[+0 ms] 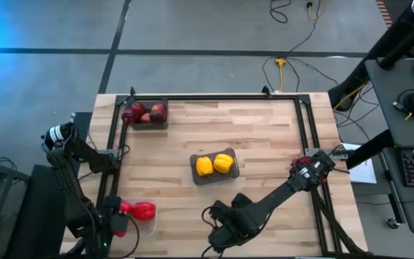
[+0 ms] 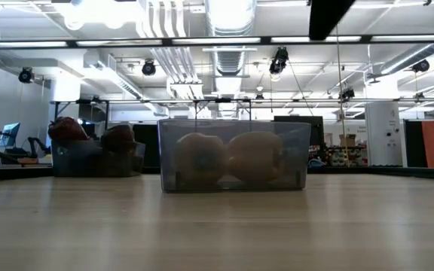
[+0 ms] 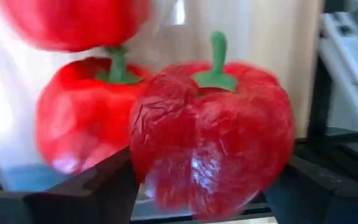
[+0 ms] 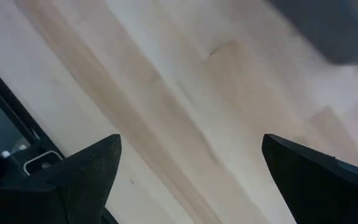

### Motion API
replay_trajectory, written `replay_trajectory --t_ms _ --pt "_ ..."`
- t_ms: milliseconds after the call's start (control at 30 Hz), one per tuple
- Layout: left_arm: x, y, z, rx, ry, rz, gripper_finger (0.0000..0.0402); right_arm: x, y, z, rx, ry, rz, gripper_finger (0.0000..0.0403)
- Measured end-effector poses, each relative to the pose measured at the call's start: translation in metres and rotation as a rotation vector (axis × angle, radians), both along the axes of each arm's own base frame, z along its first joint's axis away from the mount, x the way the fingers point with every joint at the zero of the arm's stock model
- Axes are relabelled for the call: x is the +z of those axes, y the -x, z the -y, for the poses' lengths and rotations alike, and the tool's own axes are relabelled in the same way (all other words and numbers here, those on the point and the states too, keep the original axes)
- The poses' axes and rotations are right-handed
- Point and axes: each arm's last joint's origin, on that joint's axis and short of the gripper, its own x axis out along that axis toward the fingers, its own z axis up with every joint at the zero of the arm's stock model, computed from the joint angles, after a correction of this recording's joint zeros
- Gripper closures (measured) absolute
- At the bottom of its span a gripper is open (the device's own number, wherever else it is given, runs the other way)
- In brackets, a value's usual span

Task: Sort produce into baskets
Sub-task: Put the bottom red bell pepper into the transparent bin, then put the red bell pepper into the transparent bin

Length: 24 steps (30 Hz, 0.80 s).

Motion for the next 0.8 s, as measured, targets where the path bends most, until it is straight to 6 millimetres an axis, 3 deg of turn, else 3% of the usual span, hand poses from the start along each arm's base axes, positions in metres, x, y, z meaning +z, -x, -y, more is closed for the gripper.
replay_trajectory --t_ms 300,567,800 --pt "0.009 0.001 -0.004 0.066 -0.057 -0.021 0.0088 0.037 0.017 0.026 -0.029 0.077 0.005 0.0021" --pt "0.041 0.0 -0.007 0.072 -0.109 0.022 0.0082 0.064 0.03 0.069 0.004 0.107 0.009 0.0021" --pt "0.076 -0.013 -0.003 0.177 -0.067 0.294 0.0093 0.059 0.088 0.134 -0.051 0.099 -0.167 0.0021"
